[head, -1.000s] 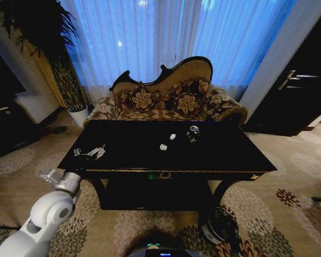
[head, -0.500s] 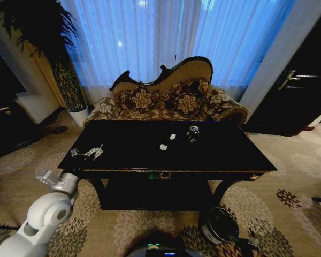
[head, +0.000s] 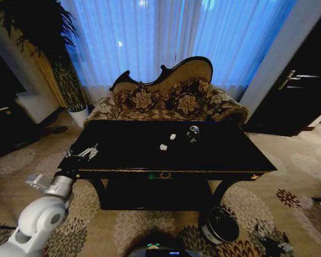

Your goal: Move to the front of the table and place the trash on the table into the trash bin.

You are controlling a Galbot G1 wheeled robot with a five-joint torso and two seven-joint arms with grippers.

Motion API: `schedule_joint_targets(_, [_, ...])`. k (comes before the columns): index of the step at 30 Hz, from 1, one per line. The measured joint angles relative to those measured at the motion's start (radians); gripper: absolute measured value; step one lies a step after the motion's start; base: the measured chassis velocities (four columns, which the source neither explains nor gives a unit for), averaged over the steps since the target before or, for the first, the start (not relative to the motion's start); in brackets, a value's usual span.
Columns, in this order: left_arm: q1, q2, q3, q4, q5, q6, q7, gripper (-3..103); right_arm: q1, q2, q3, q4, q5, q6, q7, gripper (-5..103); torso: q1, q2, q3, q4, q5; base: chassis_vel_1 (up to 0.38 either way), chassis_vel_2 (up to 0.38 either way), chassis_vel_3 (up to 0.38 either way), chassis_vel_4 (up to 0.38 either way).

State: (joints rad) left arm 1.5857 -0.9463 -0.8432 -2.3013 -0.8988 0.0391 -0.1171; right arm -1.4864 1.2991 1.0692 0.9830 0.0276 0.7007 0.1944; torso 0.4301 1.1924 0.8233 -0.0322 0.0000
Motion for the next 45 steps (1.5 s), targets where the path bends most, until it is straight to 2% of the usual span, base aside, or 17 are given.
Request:
schedule_joint_targets(7, [-0.001,-0.004,0.000,0.005,0.000,-0.001,0.001,100,-0.034,-0.015,0.025,0.041,0.030,-0.001,-0.009,100,0.000,0.000,0.000,0.0000,0.0002,0.000,0.000,0.000,0.000])
schedule_joint_targets(12, [-0.001,-0.005,0.000,0.012,0.000,-0.002,0.002,100,-0.097,-0.015,0.054,0.094,0.048,0.035,-0.064,100,0.000,0.000,0.000,-0.0002,0.0002,0.000,0.000,0.000,0.000])
schedule_joint_targets(14, [-0.003,-0.005,-0.001,0.017,0.000,-0.003,0.003,100,-0.147,-0.016,0.088,0.141,0.080,0.081,-0.149,100,0.000,0.000,0.000,-0.0001,0.0001,0.000,0.000,0.000,0.000])
schedule_joint_targets(16, [-0.004,-0.005,-0.001,0.018,-0.001,-0.003,0.003,100,-0.158,-0.017,0.096,0.152,0.093,0.087,-0.173,100,0.000,0.000,0.000,-0.0001,-0.0001,0.000,0.000,0.000,0.000])
schedule_joint_targets(18, [-0.010,-0.005,-0.001,0.027,-0.002,-0.003,0.004,100,-0.213,-0.021,0.132,0.211,0.178,0.098,-0.313,100,0.000,0.000,0.000,-0.0002,-0.0001,0.000,0.000,0.000,0.000])
schedule_joint_targets(19, [-0.012,-0.004,-0.001,0.031,-0.003,-0.003,0.004,100,-0.224,-0.021,0.143,0.227,0.195,0.099,-0.350,100,0.000,0.000,0.000,-0.0003,-0.0001,0.000,0.000,0.000,0.000])
schedule_joint_targets(20, [-0.012,-0.004,-0.001,0.031,-0.003,-0.003,0.004,100,-0.224,-0.021,0.143,0.227,0.195,0.099,-0.350,100,0.000,0.000,0.000,-0.0003,-0.0001,0.000,0.000,0.000,0.000])
schedule_joint_targets(22, [-0.018,-0.001,0.000,0.038,-0.006,-0.003,0.004,100,-0.254,-0.021,0.168,0.275,0.237,0.100,-0.445,100,0.000,0.000,0.000,0.0000,-0.0001,0.000,0.000,0.000,0.000])
schedule_joint_targets(24, [-0.023,0.001,0.000,0.041,-0.008,-0.003,0.004,100,-0.271,-0.021,0.175,0.302,0.276,0.101,-0.501,100,0.000,0.000,0.000,0.0000,-0.0003,0.000,0.000,0.000,0.000])
schedule_joint_targets(25, [-0.023,0.001,0.000,0.041,-0.008,-0.003,0.004,100,-0.271,-0.021,0.175,0.302,0.276,0.101,-0.501,100,0.000,0.000,0.000,0.0000,-0.0003,0.000,0.000,0.000,0.000])
schedule_joint_targets(26, [-0.026,0.003,0.001,0.044,-0.010,-0.003,0.004,100,-0.281,-0.019,0.181,0.317,0.313,0.101,-0.550,100,0.000,0.000,0.000,0.0000,-0.0002,0.000,0.000,0.000,0.000])
schedule_joint_targets(27, [-0.030,0.006,0.000,0.049,-0.015,-0.003,0.004,100,-0.297,-0.014,0.202,0.344,0.369,0.101,-0.656,100,0.000,0.000,0.000,-0.0001,0.0001,0.000,0.000,0.000,0.000])
schedule_joint_targets(28, [-0.031,0.008,0.000,0.052,-0.017,-0.003,0.004,100,-0.306,-0.014,0.210,0.353,0.387,0.101,-0.708,100,0.000,0.000,0.000,0.0001,0.0000,0.000,0.000,0.000,0.000])
schedule_joint_targets(30, [-0.031,0.009,-0.001,0.054,-0.017,-0.003,0.004,100,-0.312,-0.014,0.214,0.358,0.400,0.101,-0.735,100,0.000,0.000,0.000,0.0000,-0.0001,0.000,0.000,0.000,0.000])
schedule_joint_targets(32, [-0.033,0.012,-0.002,0.059,-0.020,-0.003,0.004,100,-0.337,-0.016,0.232,0.379,0.456,0.101,-0.836,100,0.000,0.000,0.000,-0.0002,0.0002,0.000,0.000,0.000,0.000])
schedule_joint_targets(37, [-0.028,0.010,-0.010,0.061,-0.021,-0.003,0.003,100,-0.364,-0.031,0.252,0.421,0.523,0.102,-0.916,100,0.000,0.000,0.000,0.0002,0.0000,0.000,0.000,0.000,0.000])
schedule_joint_targets(45, [-0.023,0.005,-0.007,0.053,-0.013,-0.001,0.000,100,-0.410,-0.033,0.262,0.529,0.595,0.101,-0.964,100,0.000,0.000,0.000,-0.0001,0.0000,0.000,0.000,0.000,0.000])
